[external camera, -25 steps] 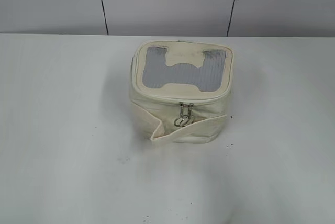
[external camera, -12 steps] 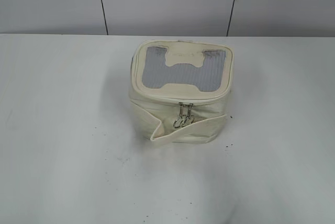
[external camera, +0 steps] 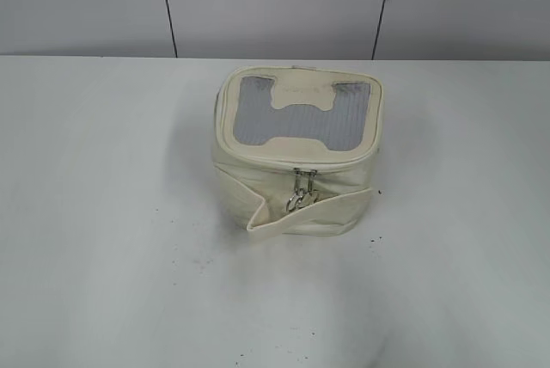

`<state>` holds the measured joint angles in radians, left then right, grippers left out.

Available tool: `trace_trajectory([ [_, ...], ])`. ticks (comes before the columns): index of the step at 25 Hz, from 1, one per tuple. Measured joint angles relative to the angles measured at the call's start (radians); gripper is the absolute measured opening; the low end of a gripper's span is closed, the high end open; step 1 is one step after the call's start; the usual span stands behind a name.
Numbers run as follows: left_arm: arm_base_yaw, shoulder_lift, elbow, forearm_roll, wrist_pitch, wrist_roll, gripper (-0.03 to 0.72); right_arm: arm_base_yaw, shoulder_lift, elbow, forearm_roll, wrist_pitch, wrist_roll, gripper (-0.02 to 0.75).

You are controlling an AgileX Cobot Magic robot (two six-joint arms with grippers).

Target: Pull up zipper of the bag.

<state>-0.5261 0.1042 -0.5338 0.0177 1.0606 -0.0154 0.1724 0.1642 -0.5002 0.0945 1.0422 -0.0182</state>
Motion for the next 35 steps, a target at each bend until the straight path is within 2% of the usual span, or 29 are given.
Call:
trace_trajectory([
  [3,0.008,0.0,0.0,0.0,0.0,0.0,0.353,-0.024,-0.002,0.0,0.003,0.0,0.0,0.591],
  [5,0.053,0.0,0.0,-0.002,0.0,0.0,0.353,-0.068,-0.002,0.0,0.006,0.0,0.0,0.591],
  [9,0.225,0.0,0.0,-0.002,0.0,0.0,0.353,-0.159,-0.005,0.0,0.007,0.0,0.0,0.591],
  [13,0.398,-0.026,0.0,-0.002,0.0,0.0,0.353,-0.186,-0.051,0.0,0.008,0.0,-0.001,0.591],
  [17,0.501,-0.093,0.0,-0.002,0.0,0.0,0.353,-0.187,-0.14,0.0,0.008,0.0,-0.001,0.591],
  [20,0.52,-0.11,0.0,-0.002,0.001,0.0,0.353,-0.187,-0.169,0.0,0.009,0.0,-0.001,0.591],
  [35,0.52,-0.11,0.0,-0.003,0.0,0.0,0.353,-0.187,-0.173,0.0,0.013,0.0,-0.001,0.591],
])
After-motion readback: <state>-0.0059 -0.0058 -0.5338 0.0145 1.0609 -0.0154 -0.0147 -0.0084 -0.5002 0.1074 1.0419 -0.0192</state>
